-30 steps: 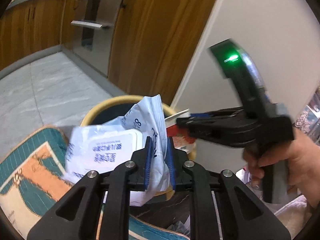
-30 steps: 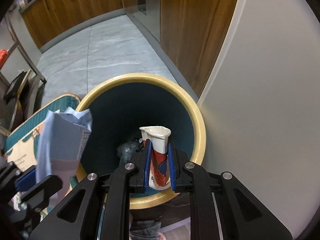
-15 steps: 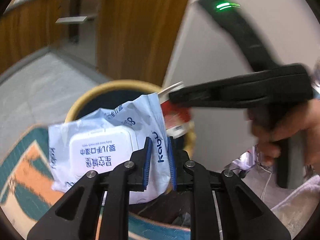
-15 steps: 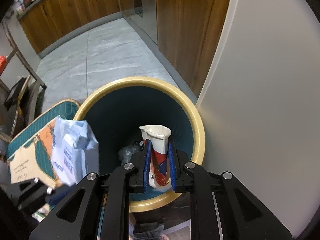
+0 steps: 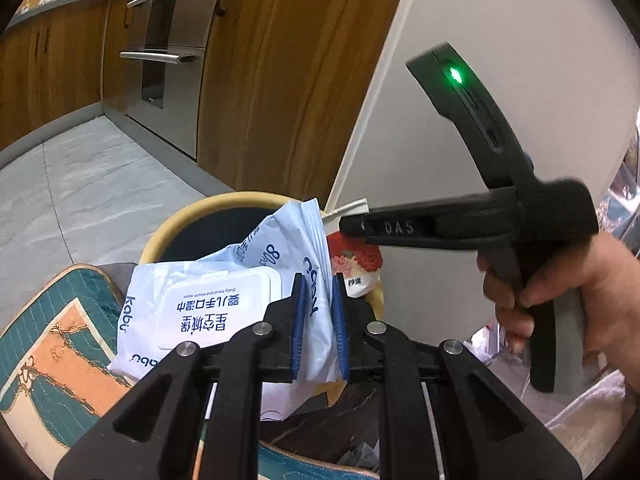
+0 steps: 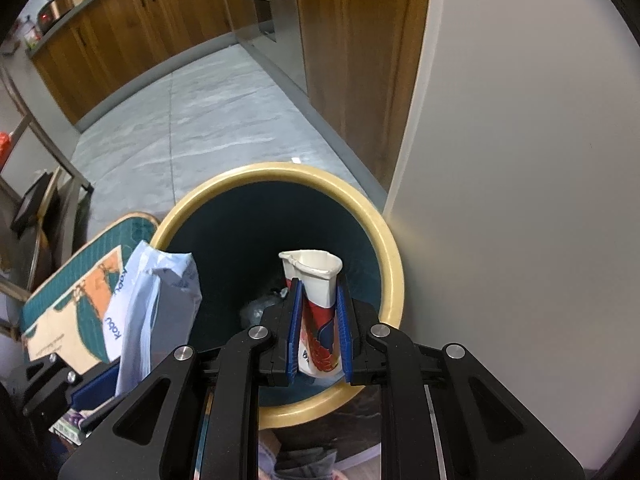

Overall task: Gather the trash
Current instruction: 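Open both tools over the bin to drop the cup and wipes pack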

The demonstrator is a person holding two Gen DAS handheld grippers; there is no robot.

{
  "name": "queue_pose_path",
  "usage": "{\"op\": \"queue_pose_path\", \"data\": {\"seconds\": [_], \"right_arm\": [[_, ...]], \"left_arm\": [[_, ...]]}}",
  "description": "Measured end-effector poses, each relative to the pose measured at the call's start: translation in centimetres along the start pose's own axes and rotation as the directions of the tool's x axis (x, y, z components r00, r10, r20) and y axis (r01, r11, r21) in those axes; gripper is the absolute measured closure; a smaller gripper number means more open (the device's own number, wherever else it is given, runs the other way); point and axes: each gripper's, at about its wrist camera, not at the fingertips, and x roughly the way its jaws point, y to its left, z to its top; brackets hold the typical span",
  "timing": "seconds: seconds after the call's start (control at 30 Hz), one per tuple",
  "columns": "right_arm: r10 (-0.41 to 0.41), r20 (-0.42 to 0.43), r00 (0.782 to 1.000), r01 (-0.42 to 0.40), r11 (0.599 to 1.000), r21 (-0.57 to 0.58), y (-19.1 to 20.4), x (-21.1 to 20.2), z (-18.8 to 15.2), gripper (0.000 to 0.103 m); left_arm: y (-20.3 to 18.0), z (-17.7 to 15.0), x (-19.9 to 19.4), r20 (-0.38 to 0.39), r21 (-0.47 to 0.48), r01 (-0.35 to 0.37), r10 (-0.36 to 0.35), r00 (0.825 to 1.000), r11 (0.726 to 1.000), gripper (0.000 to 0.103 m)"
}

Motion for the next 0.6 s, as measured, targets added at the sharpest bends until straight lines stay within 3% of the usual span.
{"op": "queue_pose_path", "data": {"seconds": [0.1, 0.23, 0.37, 0.43, 0.53, 0.6], "right_arm": [[0.014, 0.013, 1.0, -0.014, 1.0, 0.011, -0.1, -0.3, 0.1, 0.085], [0.031, 0.015, 0.999, -0.031, 0.999, 0.027, -0.5, -0.4, 0.0, 0.085], [0.013, 0.011, 1.0, -0.013, 1.0, 0.0, -0.1, -0.2, -0.1, 0.085], [0.004, 0.011, 1.0, -0.004, 1.0, -0.017, 0.2, -0.2, -0.2, 0.085], [0.005, 0.011, 1.0, -0.005, 1.0, -0.024, 0.4, -0.2, -0.1, 0.085], [0.004, 0.01, 1.0, -0.004, 1.0, -0.025, 0.5, -0.1, -0.2, 0.085]], "left_arm": [[0.9, 1.1, -1.2, 0.067, -0.084, 0.057, -0.052, 0.996, 0.995, 0.09], [2.4, 2.1, -3.1, 0.175, -0.201, 0.171, -0.136, 0.975, 0.965, 0.09], [3.6, 1.5, -3.2, 0.182, -0.266, 0.194, -0.149, 0.972, 0.944, 0.09], [3.8, 1.4, -3.4, 0.202, -0.298, 0.245, -0.19, 0.961, 0.922, 0.09], [3.6, 1.9, -4.0, 0.241, -0.302, 0.299, -0.231, 0.943, 0.905, 0.09], [2.9, 2.3, -4.2, 0.247, -0.271, 0.304, -0.239, 0.939, 0.913, 0.09]]}}
